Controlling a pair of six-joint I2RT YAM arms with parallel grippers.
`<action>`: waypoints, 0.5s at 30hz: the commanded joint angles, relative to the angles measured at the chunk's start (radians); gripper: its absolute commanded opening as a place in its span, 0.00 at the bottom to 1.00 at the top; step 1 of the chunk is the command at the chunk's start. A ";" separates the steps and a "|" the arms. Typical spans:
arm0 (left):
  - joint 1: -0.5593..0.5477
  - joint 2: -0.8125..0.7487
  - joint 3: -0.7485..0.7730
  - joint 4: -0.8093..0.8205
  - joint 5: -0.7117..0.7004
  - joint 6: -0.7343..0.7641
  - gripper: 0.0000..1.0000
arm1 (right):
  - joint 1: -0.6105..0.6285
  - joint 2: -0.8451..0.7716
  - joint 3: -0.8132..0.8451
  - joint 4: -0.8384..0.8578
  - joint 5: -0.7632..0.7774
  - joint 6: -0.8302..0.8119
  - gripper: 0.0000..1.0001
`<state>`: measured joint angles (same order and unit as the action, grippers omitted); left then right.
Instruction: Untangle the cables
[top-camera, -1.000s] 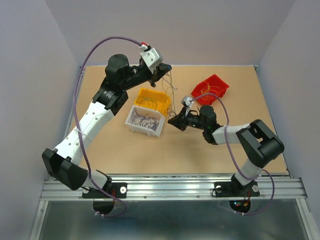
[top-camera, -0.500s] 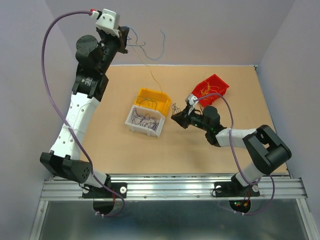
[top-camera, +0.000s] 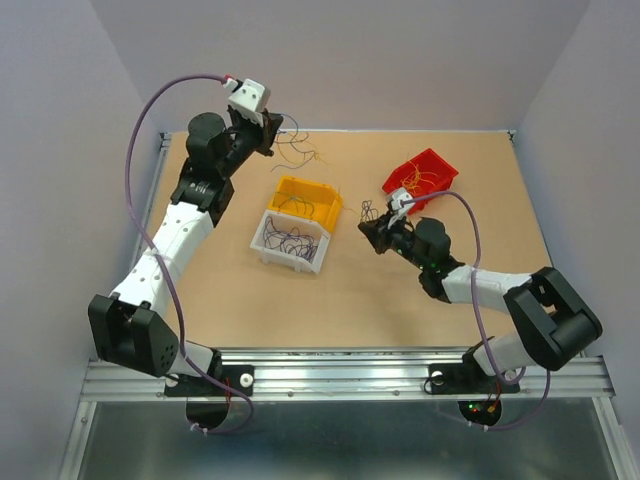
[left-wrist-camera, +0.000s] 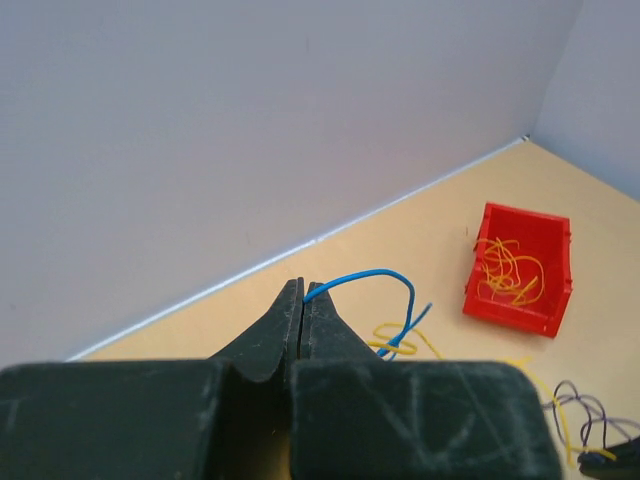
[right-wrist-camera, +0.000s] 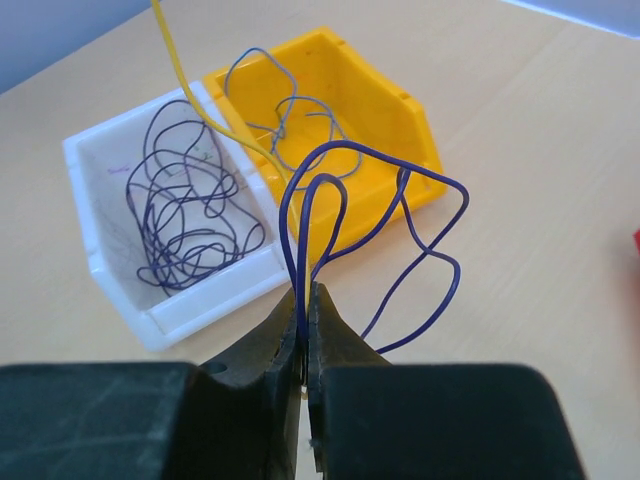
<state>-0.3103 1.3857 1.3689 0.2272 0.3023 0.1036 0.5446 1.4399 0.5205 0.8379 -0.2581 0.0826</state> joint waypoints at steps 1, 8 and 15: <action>0.002 0.001 -0.069 0.132 0.086 0.024 0.00 | 0.003 -0.064 -0.037 0.027 0.207 0.008 0.01; 0.002 0.076 -0.157 0.111 0.165 0.048 0.00 | 0.000 -0.128 -0.074 0.027 0.348 0.037 0.01; 0.002 0.124 -0.183 0.077 0.132 0.077 0.00 | -0.009 -0.217 -0.119 0.027 0.474 0.083 0.01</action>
<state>-0.3092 1.5238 1.1980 0.2737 0.4412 0.1535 0.5426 1.2766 0.4358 0.8337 0.0910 0.1322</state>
